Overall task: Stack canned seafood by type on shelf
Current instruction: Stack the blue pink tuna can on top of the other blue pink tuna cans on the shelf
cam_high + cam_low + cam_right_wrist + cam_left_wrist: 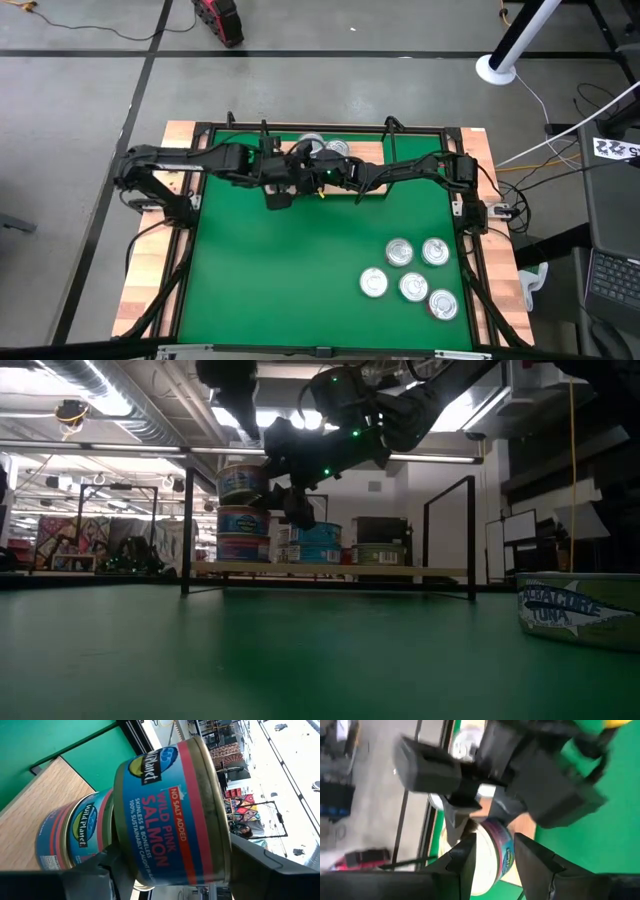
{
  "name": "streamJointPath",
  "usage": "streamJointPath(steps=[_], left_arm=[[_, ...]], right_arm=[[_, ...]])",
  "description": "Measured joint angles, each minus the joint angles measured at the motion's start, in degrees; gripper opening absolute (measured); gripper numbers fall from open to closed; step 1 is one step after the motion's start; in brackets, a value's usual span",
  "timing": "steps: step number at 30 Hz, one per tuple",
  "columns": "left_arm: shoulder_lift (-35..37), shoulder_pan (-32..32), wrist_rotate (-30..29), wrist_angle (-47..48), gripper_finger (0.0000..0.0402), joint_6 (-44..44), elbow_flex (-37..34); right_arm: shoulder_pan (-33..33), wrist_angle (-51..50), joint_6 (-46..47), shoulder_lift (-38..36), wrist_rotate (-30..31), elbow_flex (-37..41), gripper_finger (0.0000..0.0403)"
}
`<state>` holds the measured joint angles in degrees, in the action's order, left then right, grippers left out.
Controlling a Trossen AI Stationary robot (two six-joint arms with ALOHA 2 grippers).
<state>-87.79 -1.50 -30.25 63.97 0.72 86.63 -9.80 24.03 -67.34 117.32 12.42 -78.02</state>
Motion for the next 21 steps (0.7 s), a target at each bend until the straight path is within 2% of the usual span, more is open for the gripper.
streamJointPath(steps=[8,21], left_arm=[[-3.7,-1.3,0.0,3.5,0.0127,-6.2,0.0],[-4.1,-1.3,-0.7,6.1,0.0127,-12.5,0.0]], right_arm=[[0.0,-0.1,0.0,0.0,1.4,0.0,0.0250],[0.0,-0.1,1.4,0.0,1.6,0.0,0.0250]])
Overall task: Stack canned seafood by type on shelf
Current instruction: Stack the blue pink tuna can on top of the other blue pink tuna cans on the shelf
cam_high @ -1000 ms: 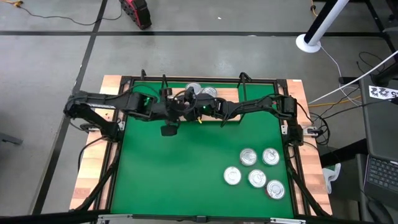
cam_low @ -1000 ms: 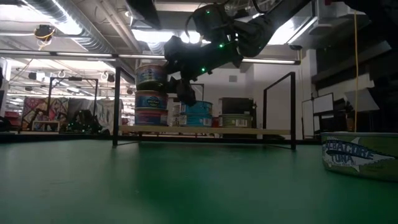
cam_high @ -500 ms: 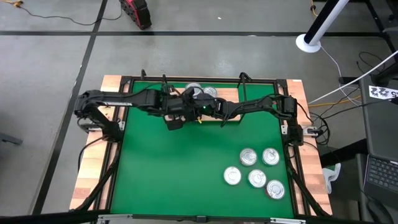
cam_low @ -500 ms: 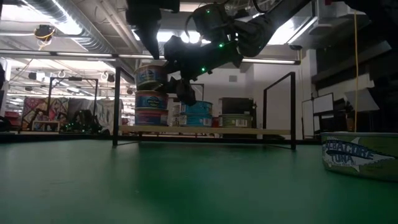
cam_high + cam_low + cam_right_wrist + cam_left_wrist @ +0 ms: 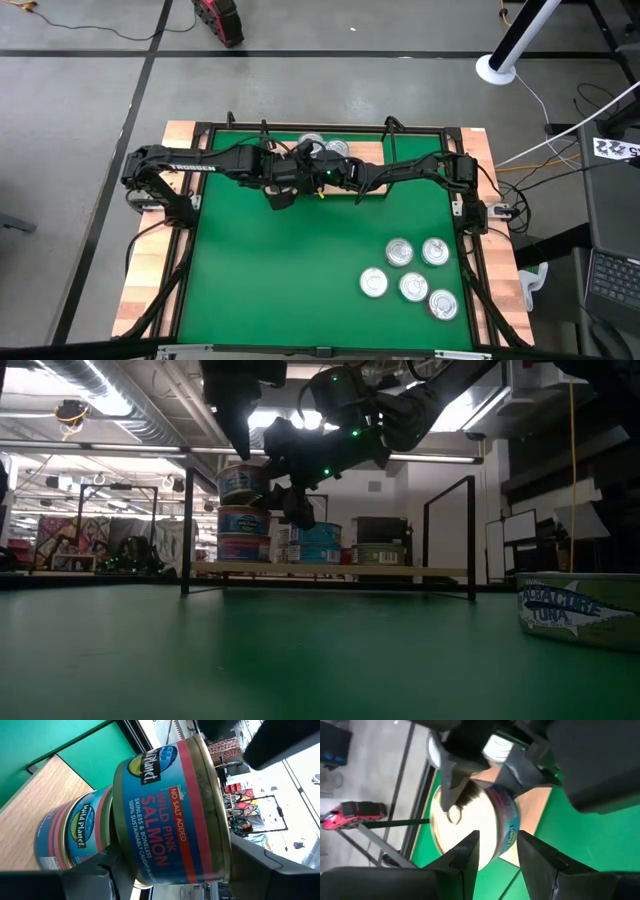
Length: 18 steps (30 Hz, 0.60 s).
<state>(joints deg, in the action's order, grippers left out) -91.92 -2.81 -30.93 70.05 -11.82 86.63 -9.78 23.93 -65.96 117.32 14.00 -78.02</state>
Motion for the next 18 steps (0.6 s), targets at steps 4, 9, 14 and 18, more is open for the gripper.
streamJointPath(steps=[4,9,14,18], left_arm=[[0.0,0.0,-2.5,0.0,0.0127,-0.4,0.0],[0.0,-0.4,-2.6,-0.1,0.0127,-0.5,0.0],[0.0,-0.7,-2.6,-0.2,0.0127,-1.5,0.0],[0.0,-0.6,-2.6,-0.4,0.0127,-2.4,0.0]], right_arm=[[0.0,0.0,-0.1,0.0,0.3,0.0,0.0250],[0.0,0.0,-0.3,0.0,0.5,0.0,0.0250],[0.0,-0.1,-0.3,0.0,1.5,0.0,0.0250],[0.0,-0.1,-0.4,0.0,1.9,0.0,0.0250]])
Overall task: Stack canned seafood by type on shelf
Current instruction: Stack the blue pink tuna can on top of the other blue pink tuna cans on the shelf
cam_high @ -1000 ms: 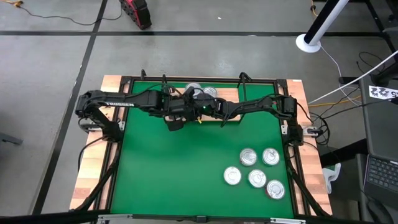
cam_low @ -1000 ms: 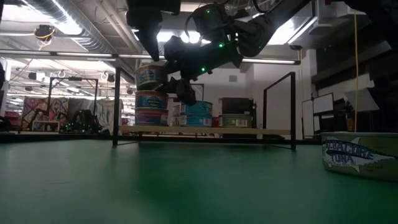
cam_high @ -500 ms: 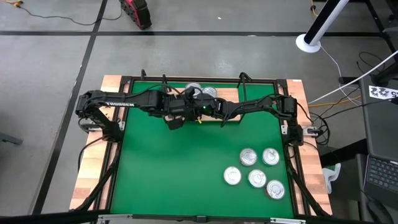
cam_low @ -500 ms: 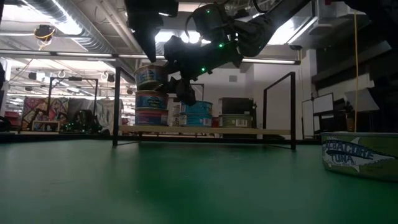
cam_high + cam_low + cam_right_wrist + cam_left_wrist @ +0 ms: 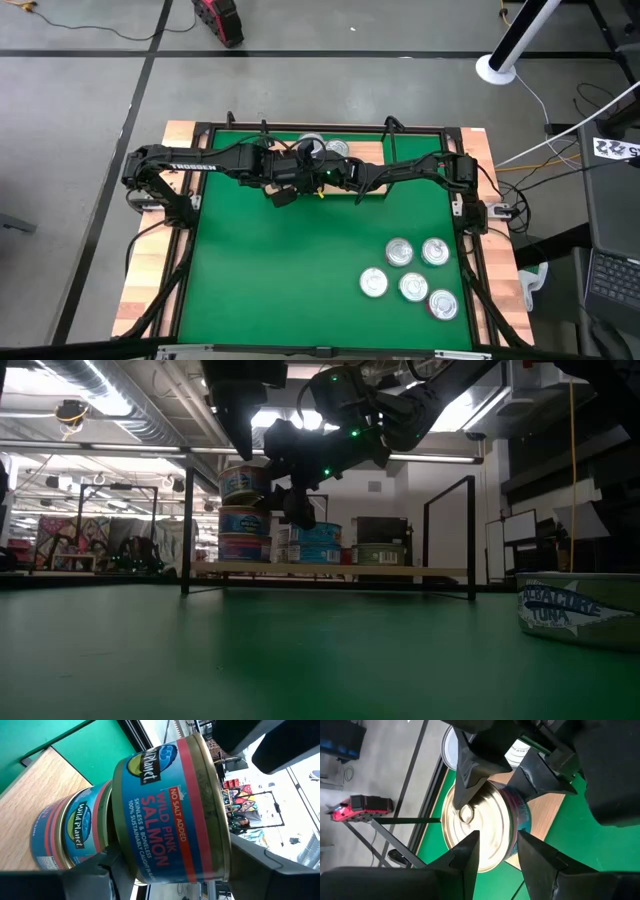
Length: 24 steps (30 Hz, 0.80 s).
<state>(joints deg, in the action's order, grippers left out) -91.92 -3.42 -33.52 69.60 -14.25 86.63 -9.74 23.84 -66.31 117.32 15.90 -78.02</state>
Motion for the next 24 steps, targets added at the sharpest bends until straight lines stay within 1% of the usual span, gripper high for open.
streamJointPath(steps=[6,9,14,21,24], left_arm=[[0.0,0.0,0.0,0.0,0.0127,-1.7,0.0],[0.5,0.0,0.0,0.1,0.0116,-1.7,0.0],[2.3,0.2,0.0,1.2,0.0080,-1.0,0.0],[4.8,2.1,-0.1,4.2,0.0015,-3.2,0.0],[5.0,3.5,-0.3,3.9,0.0004,-3.7,-0.2]], right_arm=[[0.0,0.0,0.0,0.0,0.0,0.0,0.0250],[0.0,0.0,0.0,0.0,0.0,0.0,0.0250],[0.0,0.0,0.0,0.0,0.0,0.0,0.0250],[0.0,0.0,0.0,0.0,0.0,0.0,0.0250],[0.0,0.0,0.0,0.0,0.0,0.0,0.0250]])
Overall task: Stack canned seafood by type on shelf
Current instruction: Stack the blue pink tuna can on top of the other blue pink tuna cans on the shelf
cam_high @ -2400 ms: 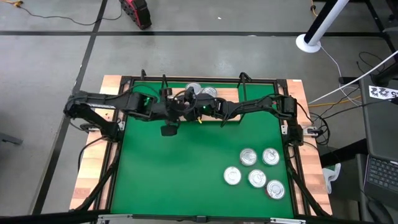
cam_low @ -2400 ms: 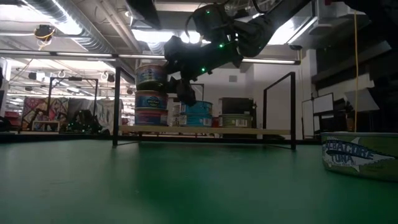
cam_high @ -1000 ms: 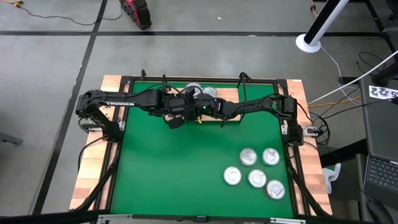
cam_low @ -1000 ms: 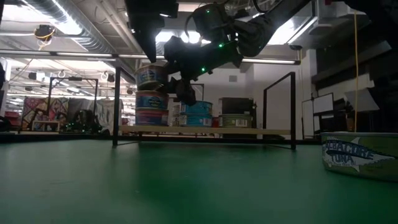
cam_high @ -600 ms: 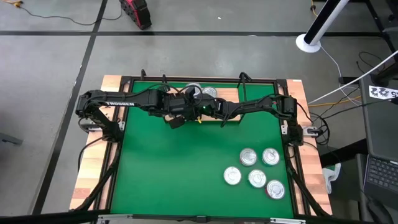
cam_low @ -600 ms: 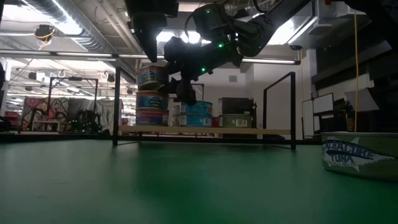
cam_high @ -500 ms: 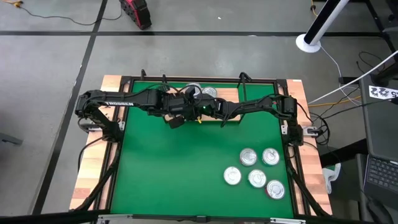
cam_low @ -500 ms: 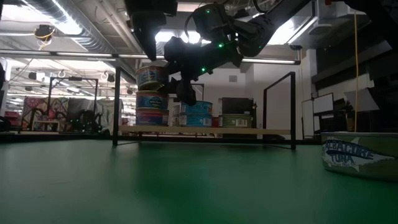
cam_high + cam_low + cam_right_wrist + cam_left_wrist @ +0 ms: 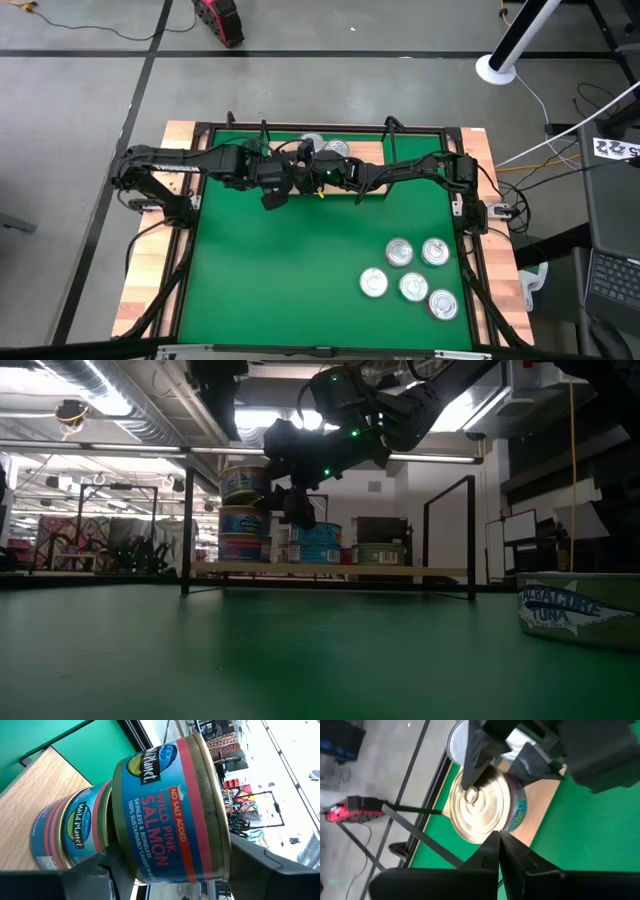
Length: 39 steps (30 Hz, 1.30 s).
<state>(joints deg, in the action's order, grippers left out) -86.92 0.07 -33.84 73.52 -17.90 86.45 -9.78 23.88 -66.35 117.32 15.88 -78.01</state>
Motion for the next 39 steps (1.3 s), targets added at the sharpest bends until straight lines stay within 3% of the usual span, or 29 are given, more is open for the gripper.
streamJointPath(steps=[8,15,23,39], left_arm=[[3.7,3.4,-2.9,-14.2,0.0003,3.3,-11.6],[6.2,2.2,-4.2,-31.9,0.0002,11.0,-21.3],[6.3,-1.6,-4.4,-34.3,0.0001,11.8,-24.2],[6.3,-2.5,-4.4,-33.4,0.0001,9.8,-24.2]], right_arm=[[0.0,0.1,0.0,0.0,0.0,0.0,0.0250],[0.0,0.1,0.0,0.0,0.0,0.0,0.0250],[0.0,0.2,0.0,0.0,0.0,0.0,0.0250],[0.0,0.4,0.1,0.0,0.0,0.1,0.0250]])
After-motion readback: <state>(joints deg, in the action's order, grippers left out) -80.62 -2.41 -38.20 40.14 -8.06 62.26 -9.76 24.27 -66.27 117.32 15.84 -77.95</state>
